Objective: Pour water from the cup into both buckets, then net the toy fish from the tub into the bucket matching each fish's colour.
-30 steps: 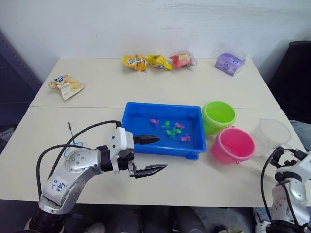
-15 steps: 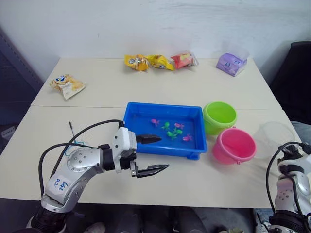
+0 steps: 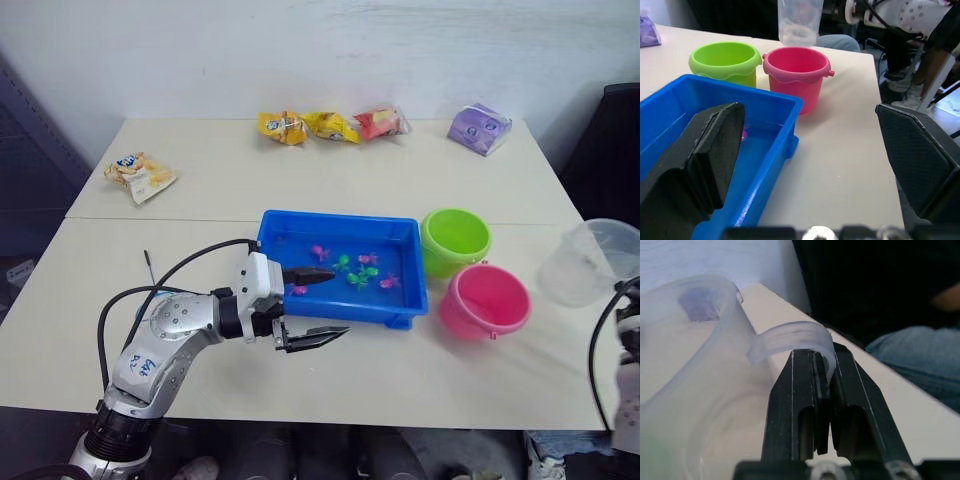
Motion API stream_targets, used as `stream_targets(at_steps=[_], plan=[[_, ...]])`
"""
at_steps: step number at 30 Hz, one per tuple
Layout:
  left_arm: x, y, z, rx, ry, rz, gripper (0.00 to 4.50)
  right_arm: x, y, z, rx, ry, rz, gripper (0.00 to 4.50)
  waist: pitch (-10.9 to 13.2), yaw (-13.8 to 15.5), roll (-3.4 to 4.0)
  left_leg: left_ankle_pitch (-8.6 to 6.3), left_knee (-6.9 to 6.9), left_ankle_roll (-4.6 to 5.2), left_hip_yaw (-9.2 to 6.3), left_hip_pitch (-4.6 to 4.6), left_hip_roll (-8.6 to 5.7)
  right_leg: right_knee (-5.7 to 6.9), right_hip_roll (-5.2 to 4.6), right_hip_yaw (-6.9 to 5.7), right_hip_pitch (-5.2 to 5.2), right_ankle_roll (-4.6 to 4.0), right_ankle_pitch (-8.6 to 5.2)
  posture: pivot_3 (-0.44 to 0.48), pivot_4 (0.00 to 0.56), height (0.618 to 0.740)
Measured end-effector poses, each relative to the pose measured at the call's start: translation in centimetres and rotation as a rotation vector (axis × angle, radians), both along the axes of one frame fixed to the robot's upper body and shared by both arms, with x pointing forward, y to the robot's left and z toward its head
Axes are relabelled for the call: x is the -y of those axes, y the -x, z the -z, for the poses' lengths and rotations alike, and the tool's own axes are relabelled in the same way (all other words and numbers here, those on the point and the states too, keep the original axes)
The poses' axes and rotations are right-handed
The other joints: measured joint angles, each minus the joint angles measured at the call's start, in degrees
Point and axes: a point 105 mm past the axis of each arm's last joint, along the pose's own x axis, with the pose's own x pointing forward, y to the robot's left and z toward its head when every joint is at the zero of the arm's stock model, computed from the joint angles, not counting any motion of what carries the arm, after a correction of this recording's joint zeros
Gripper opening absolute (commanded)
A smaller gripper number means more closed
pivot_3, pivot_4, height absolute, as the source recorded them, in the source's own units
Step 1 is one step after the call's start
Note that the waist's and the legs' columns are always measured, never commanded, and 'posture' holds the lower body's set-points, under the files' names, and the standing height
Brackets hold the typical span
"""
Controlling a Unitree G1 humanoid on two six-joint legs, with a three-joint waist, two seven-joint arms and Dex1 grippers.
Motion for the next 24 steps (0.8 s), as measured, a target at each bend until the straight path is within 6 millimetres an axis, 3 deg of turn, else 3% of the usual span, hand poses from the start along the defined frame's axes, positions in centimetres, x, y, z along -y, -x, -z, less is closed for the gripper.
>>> stream_targets(at_steps=[3, 7, 12, 18, 24], plan=[[0.5, -0.3, -0.7, 0.015, 0.024, 0.040, 4.50, -0.8, 0.5, -2.4, -0.032, 0.183, -0.041, 0.05, 0.05, 0.02, -0.11, 0.00, 0.01, 0.00, 0.00, 0.00, 0.00, 0.01, 0.01, -0.01, 0.01, 0.02, 0.00, 0.000, 0.150, 0.740], [1.1, -0.3, -0.9, 0.019, 0.037, 0.091, 4.50, -1.1, 0.8, -3.9, -0.092, 0.397, -0.054, 0.05, 0.06, -0.11, -0.13, 0.12, -0.01, -0.21, 0.04, 0.01, 0.00, -0.03, 0.04, 0.03, 0.02, 0.06, 0.00, 0.000, 0.150, 0.740], [2.0, -0.7, -0.5, 0.040, 0.054, 0.114, 4.50, -3.2, 0.8, -3.8, -0.156, 0.651, -0.168, 0.05, 0.11, -0.12, -0.21, 0.14, 0.01, -0.24, 0.04, 0.02, 0.00, -0.02, 0.08, 0.06, 0.02, 0.10, 0.00, 0.000, 0.150, 0.740], [2.4, -0.9, 0.7, 0.091, 0.002, 0.124, 4.50, -4.4, 0.4, -2.6, -0.190, 0.709, -0.223, 0.05, 0.13, 0.02, -0.24, 0.16, 0.01, -0.28, 0.03, 0.02, 0.00, -0.03, 0.07, 0.06, 0.02, 0.10, 0.00, 0.000, 0.150, 0.740], [2.5, -0.9, 0.7, 0.097, 0.023, 0.111, 4.50, -4.7, 0.4, -2.3, -0.189, 0.818, -0.215, 0.05, 0.13, 0.10, -0.24, 0.16, 0.01, -0.28, 0.03, 0.01, 0.00, -0.04, 0.06, 0.06, 0.02, 0.11, 0.01, 0.000, 0.150, 0.740]])
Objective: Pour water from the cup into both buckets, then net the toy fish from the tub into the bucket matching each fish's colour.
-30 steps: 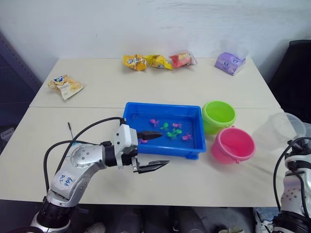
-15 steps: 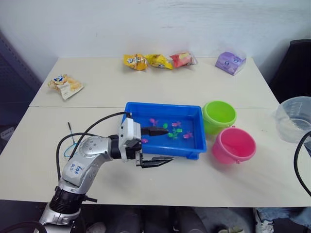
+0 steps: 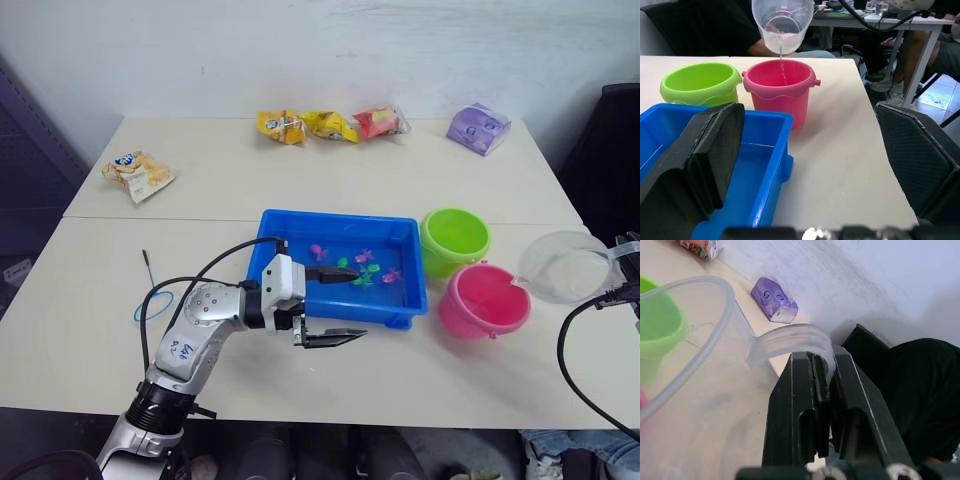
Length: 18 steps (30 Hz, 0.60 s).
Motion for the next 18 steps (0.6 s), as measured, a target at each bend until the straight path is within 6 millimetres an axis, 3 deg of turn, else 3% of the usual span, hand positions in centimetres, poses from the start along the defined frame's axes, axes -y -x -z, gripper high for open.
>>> stream_targets(at_steps=[18], plan=[[-0.2, -0.7, 0.6, -0.022, 0.007, -0.050, 4.50, -1.3, -0.2, 0.5, -0.014, 0.250, -0.058, 0.05, 0.00, -0.04, 0.00, 0.01, 0.02, -0.02, 0.00, 0.02, 0.00, 0.03, 0.00, 0.00, 0.00, 0.00, 0.00, 0.000, 0.150, 0.740]])
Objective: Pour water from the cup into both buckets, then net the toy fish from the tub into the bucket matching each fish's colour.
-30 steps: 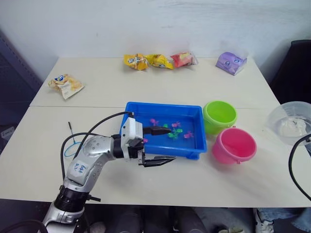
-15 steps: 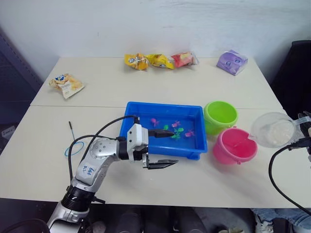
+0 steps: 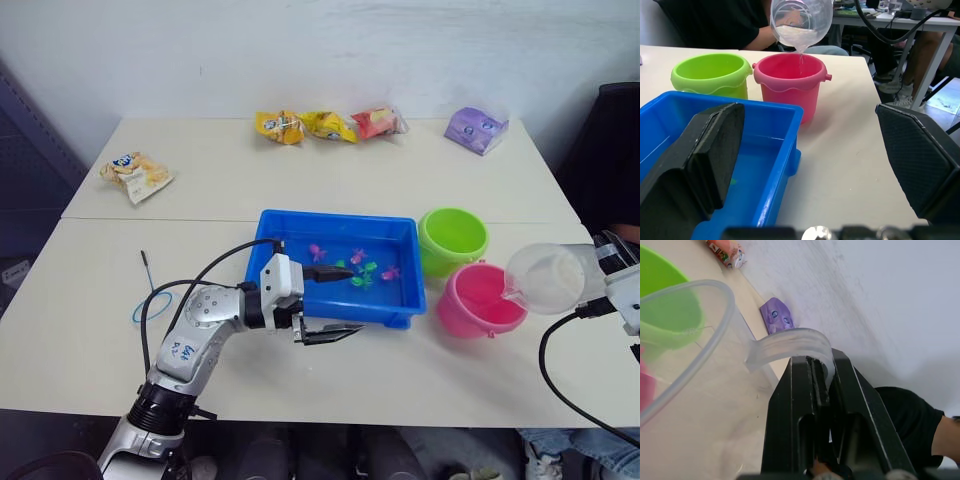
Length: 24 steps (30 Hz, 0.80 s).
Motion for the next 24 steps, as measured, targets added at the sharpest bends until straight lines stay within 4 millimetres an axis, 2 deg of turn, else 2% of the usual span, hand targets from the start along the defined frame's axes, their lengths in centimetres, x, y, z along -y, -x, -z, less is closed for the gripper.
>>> stream_targets(at_steps=[9, 20, 24], plan=[[0.0, 0.0, 0.1, 0.005, -0.009, 0.001, 4.50, -0.9, -0.1, -1.2, 0.084, 0.118, -0.018, 0.05, 0.00, -0.03, 0.00, 0.02, 0.01, -0.03, 0.00, 0.01, 0.00, 0.02, 0.00, 0.00, 0.00, 0.00, 0.00, 0.000, 0.150, 0.740], [0.1, -0.2, -0.2, 0.014, 0.006, -0.012, 4.50, -1.4, -0.3, -2.0, 0.136, 0.184, -0.017, 0.05, 0.00, -0.08, 0.00, 0.04, 0.02, -0.07, 0.00, 0.02, 0.00, 0.05, 0.01, 0.00, 0.00, 0.00, 0.00, 0.000, 0.150, 0.740], [0.0, -0.5, -0.7, 0.018, 0.041, -0.036, 4.50, -0.8, -0.5, -1.6, 0.146, 0.174, -0.003, 0.05, 0.01, -0.04, -0.01, 0.05, 0.04, -0.08, 0.00, 0.01, 0.00, 0.05, 0.01, 0.00, 0.00, 0.00, 0.00, 0.000, 0.150, 0.740]])
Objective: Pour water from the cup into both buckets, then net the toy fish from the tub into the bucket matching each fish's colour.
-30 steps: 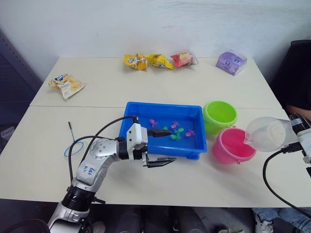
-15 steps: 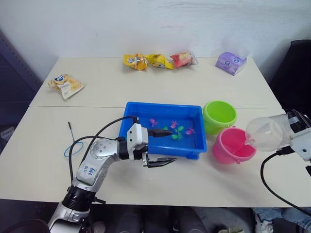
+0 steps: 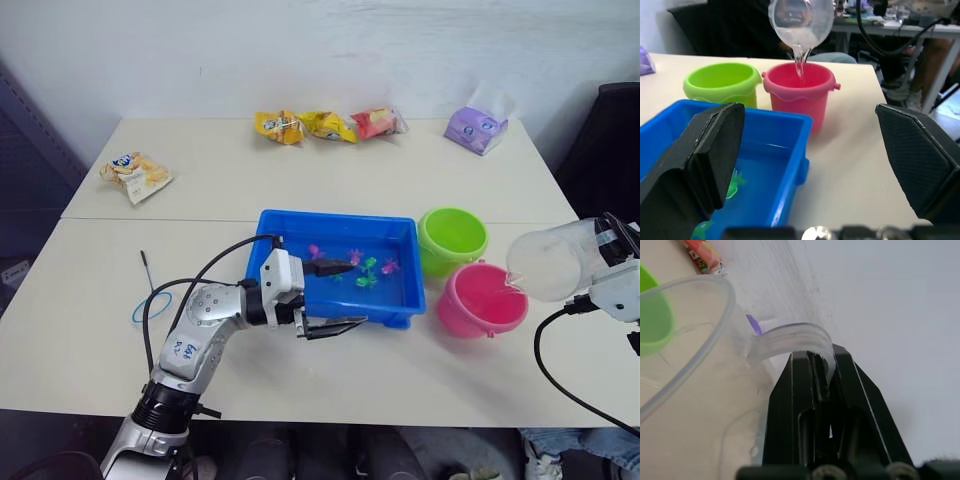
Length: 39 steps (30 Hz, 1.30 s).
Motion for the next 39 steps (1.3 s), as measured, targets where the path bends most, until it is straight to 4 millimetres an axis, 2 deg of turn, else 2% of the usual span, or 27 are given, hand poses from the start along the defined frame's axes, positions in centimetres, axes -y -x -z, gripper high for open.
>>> stream_targets(at_steps=[8, 11, 16, 23, 24, 27, 30, 33, 39], plan=[[-0.1, -0.4, 0.1, -0.002, -0.004, -0.009, 4.50, 0.7, 0.0, 0.9, 0.002, -0.048, -0.001, 0.05, 0.00, -0.09, -0.01, 0.02, 0.00, 0.00, 0.00, 0.01, 0.00, 0.01, 0.01, 0.00, 0.00, 0.00, 0.00, 0.000, 0.150, 0.740], [-0.3, -0.4, 0.2, -0.001, -0.012, -0.007, 4.50, 1.2, -0.1, 1.9, -0.027, -0.174, -0.013, 0.05, 0.01, -0.09, -0.01, 0.03, -0.01, 0.00, 0.01, 0.01, 0.00, 0.02, 0.00, 0.01, 0.00, 0.00, 0.00, 0.000, 0.150, 0.740], [-1.5, -1.0, 0.2, 0.004, -0.035, -0.043, 4.50, 2.3, 0.1, 3.2, -0.065, -0.513, -0.011, 0.05, 0.00, -0.08, 0.01, 0.04, -0.01, 0.02, -0.01, 0.01, 0.01, 0.04, -0.02, 0.00, 0.01, 0.00, 0.00, 0.000, 0.150, 0.740], [-2.9, -2.3, -1.0, 0.033, -0.016, -0.107, 4.50, 3.8, 0.0, 2.6, -0.071, -0.875, -0.007, 0.05, 0.00, -0.20, 0.00, 0.03, -0.02, 0.06, -0.01, 0.00, 0.01, 0.03, -0.04, -0.01, 0.01, 0.00, 0.00, 0.000, 0.150, 0.740], [-3.0, -2.4, -1.1, 0.032, -0.011, -0.117, 4.50, 3.7, -0.5, 2.8, -0.097, -0.951, -0.013, 0.05, 0.00, -0.25, 0.00, 0.03, -0.01, 0.06, -0.01, 0.01, 0.02, 0.04, -0.04, -0.01, 0.01, 0.00, 0.00, 0.000, 0.150, 0.740], [-3.7, -2.9, -1.6, 0.030, 0.017, -0.157, 4.50, 3.1, -2.1, 3.0, -0.169, -1.022, -0.024, 0.05, 0.00, -0.31, 0.01, 0.03, 0.00, 0.07, 0.00, 0.02, 0.02, 0.08, -0.04, 0.01, 0.00, 0.00, 0.00, 0.000, 0.150, 0.740], [-3.9, -3.1, -2.0, 0.038, 0.035, -0.181, 4.50, 2.6, -4.1, 2.2, -0.188, -1.059, -0.024, 0.05, 0.00, -0.10, 0.00, 0.04, 0.00, 0.07, -0.03, 0.01, 0.01, 0.08, -0.04, -0.03, -0.02, 0.00, 0.00, 0.000, 0.150, 0.740], [-4.0, -3.3, -2.1, 0.040, 0.042, -0.192, 4.50, 3.3, -5.6, 1.5, -0.159, -1.116, 0.006, 0.05, 0.00, 0.01, 0.00, 0.04, 0.00, 0.06, -0.03, -0.07, 0.00, 0.03, -0.04, -0.04, -0.05, 0.00, 0.00, 0.000, 0.150, 0.740], [-4.2, -3.5, -2.3, 0.044, 0.050, -0.216, 4.50, 3.1, -8.6, 0.9, -0.181, -1.040, 0.032, 0.05, 0.01, 0.27, -0.01, 0.04, 0.02, 0.11, -0.01, -0.13, 0.00, -0.02, -0.06, -0.06, -0.06, 0.00, 0.01, 0.000, 0.150, 0.740]])
